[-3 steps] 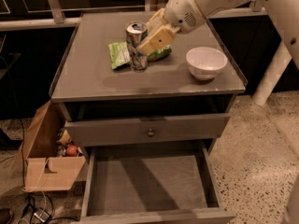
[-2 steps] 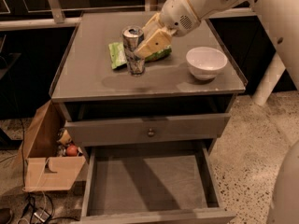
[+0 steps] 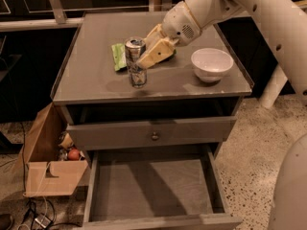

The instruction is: Pick redbull can from middle drawer and place on counter

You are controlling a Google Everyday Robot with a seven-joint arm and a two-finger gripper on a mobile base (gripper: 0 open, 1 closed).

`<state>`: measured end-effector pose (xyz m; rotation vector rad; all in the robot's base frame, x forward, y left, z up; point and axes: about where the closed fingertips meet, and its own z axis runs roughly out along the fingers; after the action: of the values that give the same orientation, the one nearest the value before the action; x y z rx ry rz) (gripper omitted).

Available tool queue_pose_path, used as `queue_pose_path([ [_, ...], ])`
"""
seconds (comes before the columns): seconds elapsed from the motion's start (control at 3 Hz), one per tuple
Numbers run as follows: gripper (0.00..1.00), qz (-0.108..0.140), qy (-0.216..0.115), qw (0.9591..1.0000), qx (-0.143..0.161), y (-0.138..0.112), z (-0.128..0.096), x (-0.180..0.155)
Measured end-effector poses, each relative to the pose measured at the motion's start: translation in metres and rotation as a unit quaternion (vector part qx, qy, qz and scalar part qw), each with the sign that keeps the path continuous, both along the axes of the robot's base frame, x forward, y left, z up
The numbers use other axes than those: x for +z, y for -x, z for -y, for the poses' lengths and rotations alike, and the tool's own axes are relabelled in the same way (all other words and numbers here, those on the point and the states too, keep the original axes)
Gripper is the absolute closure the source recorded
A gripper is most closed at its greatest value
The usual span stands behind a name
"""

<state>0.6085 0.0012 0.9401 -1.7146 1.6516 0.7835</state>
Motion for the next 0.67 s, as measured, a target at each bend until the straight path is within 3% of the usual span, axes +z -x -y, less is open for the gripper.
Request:
queue_pose_path([
  [0.67,1.00,-0.005,0.012,0.9999,-0.008,-0.0069,0.0095,0.0023],
])
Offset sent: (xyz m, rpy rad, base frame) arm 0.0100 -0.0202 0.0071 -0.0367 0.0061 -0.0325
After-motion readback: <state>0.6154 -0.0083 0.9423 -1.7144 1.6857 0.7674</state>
